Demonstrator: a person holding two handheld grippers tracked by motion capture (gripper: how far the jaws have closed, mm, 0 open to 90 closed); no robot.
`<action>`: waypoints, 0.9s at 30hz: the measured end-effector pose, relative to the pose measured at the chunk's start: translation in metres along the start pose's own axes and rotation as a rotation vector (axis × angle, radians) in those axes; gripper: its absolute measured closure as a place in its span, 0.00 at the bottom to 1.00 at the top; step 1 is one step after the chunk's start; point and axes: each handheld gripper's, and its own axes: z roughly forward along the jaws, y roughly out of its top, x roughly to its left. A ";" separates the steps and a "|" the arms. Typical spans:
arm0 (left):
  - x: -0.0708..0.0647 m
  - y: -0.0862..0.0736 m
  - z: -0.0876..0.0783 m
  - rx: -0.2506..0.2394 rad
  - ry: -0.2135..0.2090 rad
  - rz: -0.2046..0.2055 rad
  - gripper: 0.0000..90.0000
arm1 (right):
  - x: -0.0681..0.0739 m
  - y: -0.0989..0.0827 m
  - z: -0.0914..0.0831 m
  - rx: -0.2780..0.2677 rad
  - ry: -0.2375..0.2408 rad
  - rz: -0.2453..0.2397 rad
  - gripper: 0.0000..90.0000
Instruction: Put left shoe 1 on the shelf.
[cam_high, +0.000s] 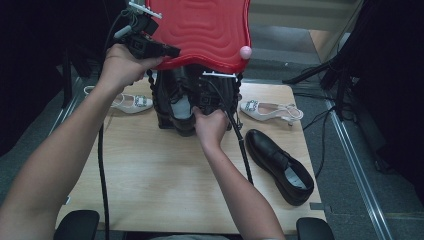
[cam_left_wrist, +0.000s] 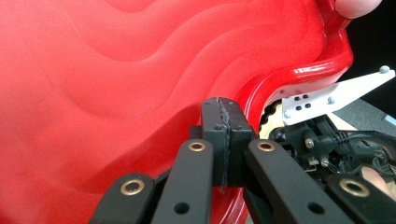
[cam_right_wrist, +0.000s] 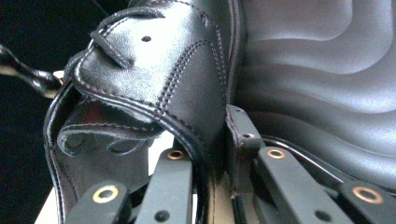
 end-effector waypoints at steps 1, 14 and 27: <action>0.000 0.000 0.000 0.000 0.000 0.000 1.00 | -0.001 0.000 0.000 0.012 0.001 -0.005 0.87; 0.000 0.000 0.000 -0.002 0.001 -0.003 1.00 | -0.006 -0.002 -0.001 0.051 0.026 -0.035 0.73; 0.000 0.000 0.000 -0.002 0.000 -0.007 1.00 | -0.005 -0.006 -0.016 0.045 0.041 -0.093 0.64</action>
